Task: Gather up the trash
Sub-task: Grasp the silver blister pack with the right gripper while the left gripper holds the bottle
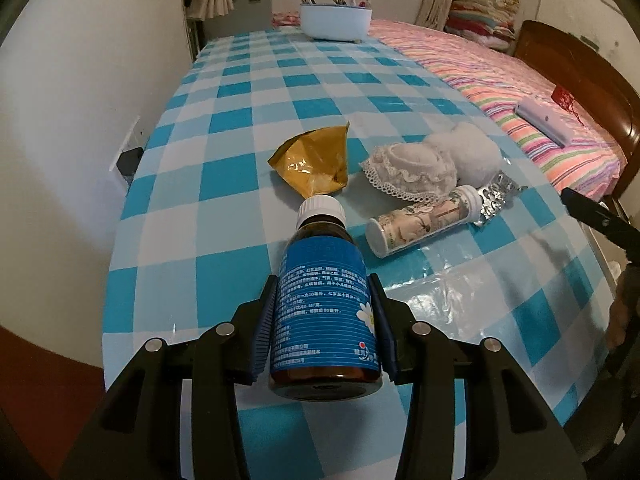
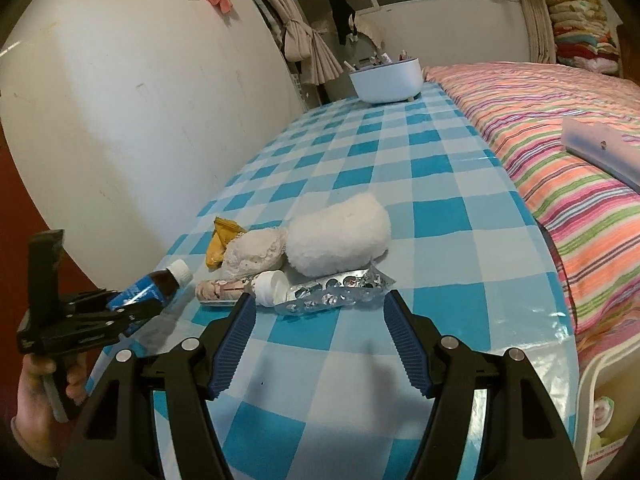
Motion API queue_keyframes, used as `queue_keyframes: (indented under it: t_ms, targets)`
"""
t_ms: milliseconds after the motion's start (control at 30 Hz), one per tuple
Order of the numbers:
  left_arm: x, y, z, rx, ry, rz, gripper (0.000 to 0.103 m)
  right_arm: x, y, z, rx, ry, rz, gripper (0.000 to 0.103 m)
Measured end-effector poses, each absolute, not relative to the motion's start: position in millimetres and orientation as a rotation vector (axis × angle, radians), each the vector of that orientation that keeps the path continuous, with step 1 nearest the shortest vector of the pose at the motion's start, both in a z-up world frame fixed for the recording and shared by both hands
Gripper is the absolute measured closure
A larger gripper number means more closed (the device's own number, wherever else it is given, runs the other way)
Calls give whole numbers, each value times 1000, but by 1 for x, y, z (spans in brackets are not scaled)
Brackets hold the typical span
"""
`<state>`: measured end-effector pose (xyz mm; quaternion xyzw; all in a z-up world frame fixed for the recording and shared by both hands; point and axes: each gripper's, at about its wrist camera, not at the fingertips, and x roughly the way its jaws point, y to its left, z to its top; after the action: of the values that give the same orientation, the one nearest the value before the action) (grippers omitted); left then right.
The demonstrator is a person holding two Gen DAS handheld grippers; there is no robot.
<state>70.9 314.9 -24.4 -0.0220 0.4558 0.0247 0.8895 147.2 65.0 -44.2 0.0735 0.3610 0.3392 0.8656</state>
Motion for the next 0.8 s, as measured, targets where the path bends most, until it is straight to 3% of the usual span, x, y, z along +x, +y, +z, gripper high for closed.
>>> queue_keyframes:
  t_ms: [600,667,700,800]
  targets:
    - [52,250,11,-5,827,-21,61,187,86,-63,88,853,646,40]
    - [52,244,13,-10,819,-31,61,193,87,-68,105,883,651,45]
    - [52,242,14,-10,816,-37,61,195,87,-70,110,894,654,56]
    - [52,236,17,-8,806,-53,61,202,86,-74,147,924,673,58]
